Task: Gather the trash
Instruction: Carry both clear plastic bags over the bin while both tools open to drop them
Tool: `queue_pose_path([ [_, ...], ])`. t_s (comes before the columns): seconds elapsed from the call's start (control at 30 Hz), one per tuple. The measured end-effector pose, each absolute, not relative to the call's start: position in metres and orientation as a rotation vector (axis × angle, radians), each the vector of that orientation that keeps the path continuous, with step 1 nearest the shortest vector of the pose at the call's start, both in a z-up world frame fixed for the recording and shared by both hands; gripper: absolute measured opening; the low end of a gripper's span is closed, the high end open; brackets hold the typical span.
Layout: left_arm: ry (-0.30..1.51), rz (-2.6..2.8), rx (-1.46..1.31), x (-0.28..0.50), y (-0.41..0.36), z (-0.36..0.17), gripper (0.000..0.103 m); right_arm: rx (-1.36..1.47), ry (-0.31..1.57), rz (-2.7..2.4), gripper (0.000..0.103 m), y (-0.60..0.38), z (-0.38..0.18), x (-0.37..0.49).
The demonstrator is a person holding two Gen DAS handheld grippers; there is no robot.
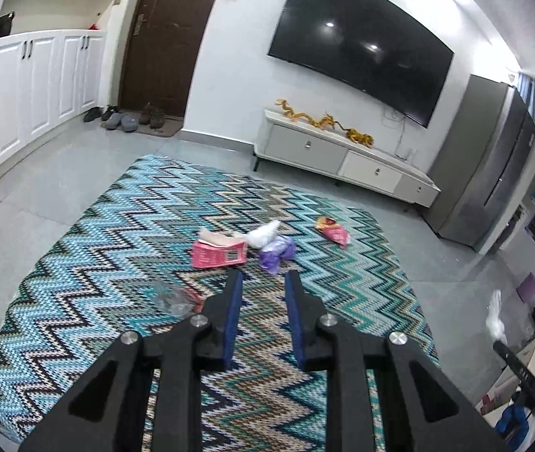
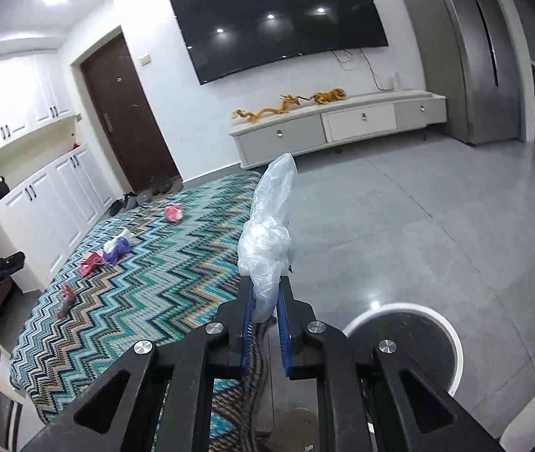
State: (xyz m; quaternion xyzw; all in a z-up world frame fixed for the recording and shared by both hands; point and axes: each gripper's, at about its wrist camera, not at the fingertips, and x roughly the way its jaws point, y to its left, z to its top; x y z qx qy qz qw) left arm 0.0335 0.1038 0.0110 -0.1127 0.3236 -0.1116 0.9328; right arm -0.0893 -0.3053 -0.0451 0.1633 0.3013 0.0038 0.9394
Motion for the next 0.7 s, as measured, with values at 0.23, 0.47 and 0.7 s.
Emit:
queue_pose_path([
  [0.23, 0.728, -0.188, -0.234, 0.046, 0.115, -0.015, 0.056, 0.365, 0.656, -0.008, 0.012, -0.314, -0.064, -0.086],
  [0.47, 0.842, -0.175, -0.203, 0.063, 0.115, -0.061, 0.056, 0.363, 0.692, -0.039, 0.012, -0.312, -0.071, -0.082],
  [0.7, 0.897, -0.196, -0.164, 0.079, 0.104, -0.091, 0.05, 0.352, 0.737, -0.078, 0.012, -0.307, -0.074, -0.08],
])
